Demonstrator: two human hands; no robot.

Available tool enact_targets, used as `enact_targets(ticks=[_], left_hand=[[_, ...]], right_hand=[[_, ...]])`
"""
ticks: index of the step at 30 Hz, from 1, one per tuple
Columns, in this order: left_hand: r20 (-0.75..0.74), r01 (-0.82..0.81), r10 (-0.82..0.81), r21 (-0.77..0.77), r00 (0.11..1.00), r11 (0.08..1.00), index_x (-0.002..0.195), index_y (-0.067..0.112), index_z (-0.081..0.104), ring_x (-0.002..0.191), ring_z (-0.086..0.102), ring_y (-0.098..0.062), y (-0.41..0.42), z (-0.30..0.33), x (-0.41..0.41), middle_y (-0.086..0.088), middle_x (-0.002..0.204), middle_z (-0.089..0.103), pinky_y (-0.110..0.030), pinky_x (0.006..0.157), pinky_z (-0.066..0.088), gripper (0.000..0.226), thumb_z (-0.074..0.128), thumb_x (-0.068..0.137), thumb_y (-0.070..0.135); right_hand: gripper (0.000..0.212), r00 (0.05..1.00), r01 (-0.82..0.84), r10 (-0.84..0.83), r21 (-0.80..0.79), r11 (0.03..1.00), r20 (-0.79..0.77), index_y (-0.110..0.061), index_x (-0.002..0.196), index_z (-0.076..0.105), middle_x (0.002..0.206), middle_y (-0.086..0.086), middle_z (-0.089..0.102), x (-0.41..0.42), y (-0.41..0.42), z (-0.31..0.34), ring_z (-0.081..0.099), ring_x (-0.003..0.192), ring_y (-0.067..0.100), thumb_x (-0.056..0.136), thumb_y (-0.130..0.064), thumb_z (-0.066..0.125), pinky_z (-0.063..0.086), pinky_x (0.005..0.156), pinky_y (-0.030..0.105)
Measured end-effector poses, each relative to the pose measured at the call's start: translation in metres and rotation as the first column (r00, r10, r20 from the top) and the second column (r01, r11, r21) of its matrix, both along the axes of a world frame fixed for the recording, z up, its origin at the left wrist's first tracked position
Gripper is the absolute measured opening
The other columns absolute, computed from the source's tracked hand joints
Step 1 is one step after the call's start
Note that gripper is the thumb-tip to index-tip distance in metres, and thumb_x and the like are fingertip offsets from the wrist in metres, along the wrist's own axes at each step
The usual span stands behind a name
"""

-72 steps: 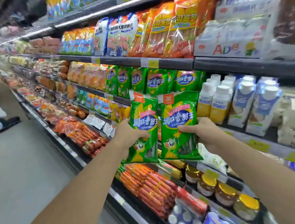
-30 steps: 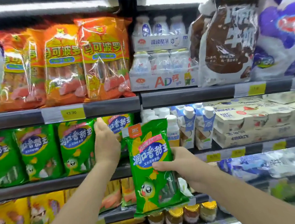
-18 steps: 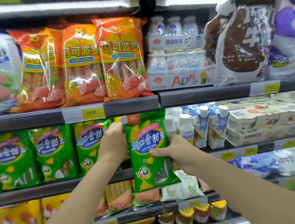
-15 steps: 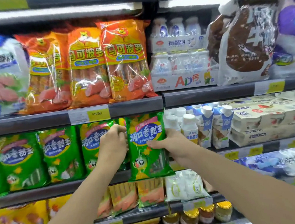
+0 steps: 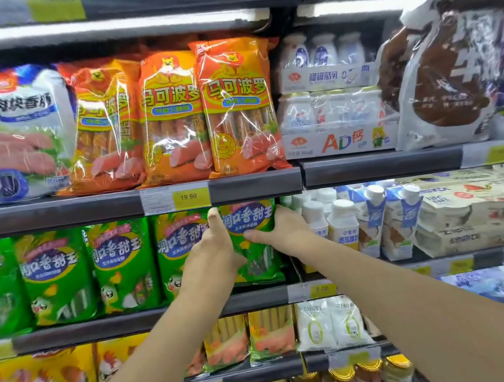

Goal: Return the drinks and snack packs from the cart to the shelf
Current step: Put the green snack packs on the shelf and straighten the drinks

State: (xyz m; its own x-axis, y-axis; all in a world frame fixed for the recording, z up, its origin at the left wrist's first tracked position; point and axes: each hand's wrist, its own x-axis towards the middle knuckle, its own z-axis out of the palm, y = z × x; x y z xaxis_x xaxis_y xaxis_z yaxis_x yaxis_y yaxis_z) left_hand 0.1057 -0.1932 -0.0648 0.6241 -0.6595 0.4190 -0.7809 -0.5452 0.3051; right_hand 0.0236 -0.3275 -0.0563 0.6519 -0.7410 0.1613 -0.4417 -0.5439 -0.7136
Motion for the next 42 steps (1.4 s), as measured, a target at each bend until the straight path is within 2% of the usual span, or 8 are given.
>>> enact_targets(ticks=[2, 5, 11, 14, 19, 22, 26, 42], left_hand=[[0.048, -0.023, 0.021, 0.058, 0.999, 0.998, 0.149, 0.010, 0.009, 0.098, 0.070, -0.031, 0.000, -0.003, -0.001, -0.011, 0.114, 0.066, -0.030, 0.060, 0.045, 0.101, 0.079, 0.081, 0.033], [0.130, -0.046, 0.031, 0.108, 0.991, 0.993, 0.150, 0.007, 0.007, 0.098, 0.071, -0.028, 0.004, -0.013, -0.005, -0.007, 0.116, 0.067, -0.029, 0.061, 0.044, 0.103, 0.074, 0.082, 0.046], [0.277, 0.034, -0.039, 0.021, 0.960, 0.999, 0.129, 0.010, 0.028, 0.066, 0.073, -0.025, 0.017, -0.025, -0.008, -0.003, 0.089, 0.069, -0.026, 0.041, 0.038, 0.081, 0.076, 0.077, 0.051], [0.325, 0.302, -0.266, -0.065, 0.908, 0.951, 0.105, 0.013, 0.049, 0.043, 0.063, -0.021, 0.015, -0.034, -0.022, 0.003, 0.067, 0.059, -0.025, 0.032, 0.041, 0.059, 0.087, 0.068, 0.038], [-0.123, 0.375, -0.396, -0.162, 0.910, 0.913, 0.126, 0.025, 0.044, 0.090, 0.064, -0.014, -0.042, -0.038, -0.066, 0.011, 0.113, 0.057, -0.033, 0.082, 0.053, 0.054, 0.073, 0.083, 0.042], [-0.326, 0.254, -0.287, -0.141, 0.901, 0.957, 0.129, 0.024, 0.040, 0.109, 0.062, -0.022, -0.078, -0.044, -0.077, 0.004, 0.127, 0.059, -0.037, 0.089, 0.049, 0.067, 0.079, 0.078, 0.044], [-0.349, 0.154, -0.172, -0.079, 0.921, 0.985, 0.126, 0.018, 0.043, 0.112, 0.062, -0.029, -0.095, -0.043, -0.078, -0.003, 0.120, 0.067, -0.033, 0.077, 0.035, 0.070, 0.082, 0.074, 0.045], [-0.416, 0.177, -0.203, -0.101, 0.886, 0.979, 0.114, 0.021, 0.050, 0.096, 0.068, -0.024, -0.093, -0.037, -0.080, 0.001, 0.105, 0.072, -0.040, 0.082, 0.055, 0.059, 0.087, 0.070, 0.037]], right_hand=[[0.057, 0.970, 0.014, -0.064, -0.210, 0.978, -0.233, -0.011, 0.100, 0.059, 0.087, -0.001, 0.059, -0.004, 0.007, 0.011, 0.058, 0.080, 0.018, 0.077, -0.061, 0.072, 0.047, 0.071, 0.030], [0.054, 0.934, 0.004, -0.090, -0.241, 0.970, -0.345, -0.013, 0.071, 0.044, 0.068, 0.000, 0.047, 0.000, 0.017, 0.015, 0.048, 0.061, 0.016, 0.079, -0.057, 0.073, 0.037, 0.052, 0.029], [0.045, 0.993, 0.017, -0.034, -0.143, 0.990, -0.117, -0.009, 0.100, 0.061, 0.080, 0.004, 0.066, -0.038, 0.032, -0.005, 0.067, 0.078, 0.022, 0.084, -0.049, 0.072, 0.056, 0.074, 0.037], [0.030, 0.998, 0.060, -0.061, -0.144, 0.988, 0.001, -0.019, 0.083, 0.071, 0.065, -0.005, 0.069, -0.099, 0.027, -0.029, 0.067, 0.056, 0.007, 0.084, -0.049, 0.072, 0.055, 0.064, 0.022], [0.027, 0.900, 0.393, -0.381, -0.017, 0.919, 0.212, -0.027, 0.074, 0.063, 0.063, -0.003, 0.064, -0.162, -0.022, -0.061, 0.063, 0.057, 0.013, 0.073, -0.044, 0.084, 0.049, 0.056, 0.028], [0.039, 0.901, 0.419, -0.418, 0.022, 0.908, 0.114, -0.025, 0.090, 0.066, 0.072, -0.007, 0.065, -0.164, -0.043, -0.071, 0.063, 0.071, 0.010, 0.068, -0.051, 0.085, 0.050, 0.064, 0.031], [0.056, 0.913, 0.404, -0.405, -0.045, 0.914, -0.035, -0.027, 0.107, 0.069, 0.092, -0.007, 0.071, -0.155, -0.055, -0.079, 0.068, 0.088, 0.014, 0.066, -0.063, 0.080, 0.056, 0.075, 0.035], [0.052, 0.914, 0.371, -0.391, -0.172, 0.913, -0.108, -0.029, 0.098, 0.075, 0.090, -0.008, 0.073, -0.143, -0.064, -0.081, 0.066, 0.093, 0.015, 0.070, -0.072, 0.070, 0.056, 0.070, 0.033]])
